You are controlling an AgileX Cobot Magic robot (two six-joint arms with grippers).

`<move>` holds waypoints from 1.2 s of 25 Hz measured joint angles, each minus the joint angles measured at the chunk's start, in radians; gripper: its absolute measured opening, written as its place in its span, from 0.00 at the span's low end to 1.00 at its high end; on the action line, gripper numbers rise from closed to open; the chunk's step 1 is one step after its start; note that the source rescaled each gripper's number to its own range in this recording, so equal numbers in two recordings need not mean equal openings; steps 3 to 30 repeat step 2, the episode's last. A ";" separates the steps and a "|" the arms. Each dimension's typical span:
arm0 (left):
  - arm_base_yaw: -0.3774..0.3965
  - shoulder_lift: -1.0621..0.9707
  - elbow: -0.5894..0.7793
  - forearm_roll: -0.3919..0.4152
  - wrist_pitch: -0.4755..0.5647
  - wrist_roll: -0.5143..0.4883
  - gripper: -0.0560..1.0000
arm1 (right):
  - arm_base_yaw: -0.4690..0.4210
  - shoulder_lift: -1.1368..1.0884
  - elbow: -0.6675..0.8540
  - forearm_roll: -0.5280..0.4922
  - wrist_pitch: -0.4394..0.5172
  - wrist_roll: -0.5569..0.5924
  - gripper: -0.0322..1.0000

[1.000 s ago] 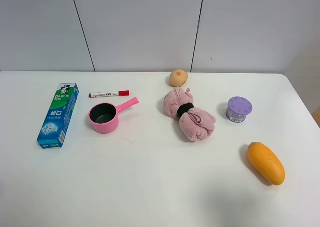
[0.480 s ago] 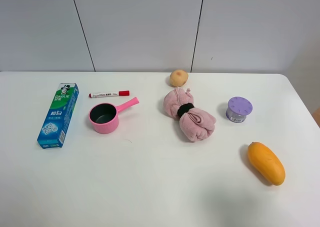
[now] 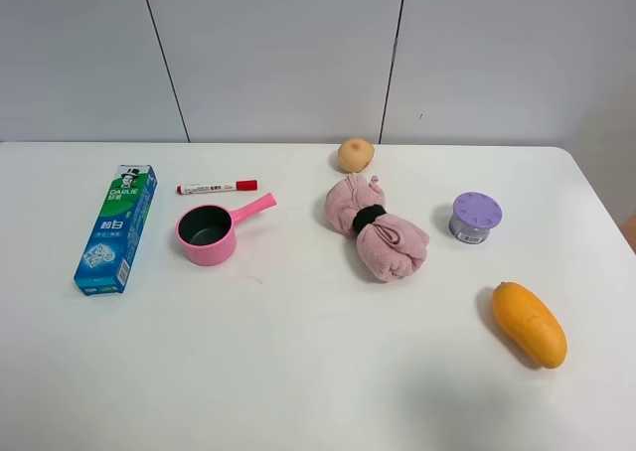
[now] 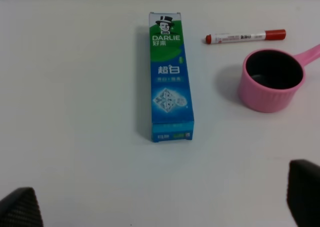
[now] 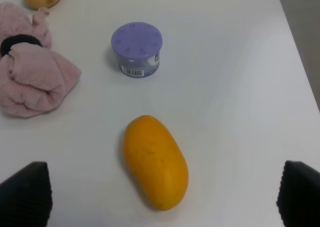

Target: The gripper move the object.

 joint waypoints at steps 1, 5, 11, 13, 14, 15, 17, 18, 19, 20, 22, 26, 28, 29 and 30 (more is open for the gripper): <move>0.000 0.000 0.000 0.000 0.000 0.002 1.00 | 0.000 0.000 0.000 0.000 0.000 0.000 1.00; 0.000 0.000 0.000 0.000 0.000 0.002 1.00 | 0.000 0.000 0.000 0.000 0.000 0.000 1.00; 0.000 0.000 0.000 0.000 0.000 0.002 1.00 | 0.000 0.000 0.000 0.000 0.000 0.000 1.00; 0.000 0.000 0.000 0.000 0.000 0.002 1.00 | 0.000 0.000 0.000 0.000 0.000 0.000 1.00; 0.000 0.000 0.000 0.000 0.000 0.002 1.00 | 0.000 0.000 0.000 0.000 0.000 0.000 1.00; 0.000 0.000 0.000 0.000 0.000 0.002 1.00 | 0.000 0.000 0.000 0.000 0.000 0.000 1.00; 0.000 0.000 0.000 0.000 0.000 0.002 1.00 | 0.000 0.000 0.000 0.000 0.000 0.000 1.00; 0.000 0.000 0.000 0.000 0.000 0.002 1.00 | 0.000 0.000 0.000 0.000 0.000 0.000 1.00; 0.000 0.000 0.000 0.000 0.000 0.002 1.00 | 0.000 0.000 0.000 0.000 0.000 0.000 1.00; 0.000 0.000 0.000 0.000 0.000 0.002 1.00 | 0.000 0.000 0.000 0.000 0.000 0.000 1.00; 0.000 0.000 0.000 0.000 0.000 0.002 1.00 | 0.000 0.000 0.000 0.000 0.000 0.000 1.00; 0.000 0.000 0.000 0.000 0.000 0.002 1.00 | 0.000 0.000 0.000 0.000 0.000 0.000 1.00; 0.000 0.000 0.000 0.000 0.000 0.002 1.00 | 0.000 0.000 0.000 0.000 0.000 0.000 1.00; 0.000 0.000 0.000 0.000 0.000 0.002 1.00 | 0.000 0.000 0.000 0.000 0.000 0.000 1.00; 0.000 0.000 0.000 0.000 0.000 0.002 1.00 | 0.000 0.000 0.000 0.000 0.000 0.000 1.00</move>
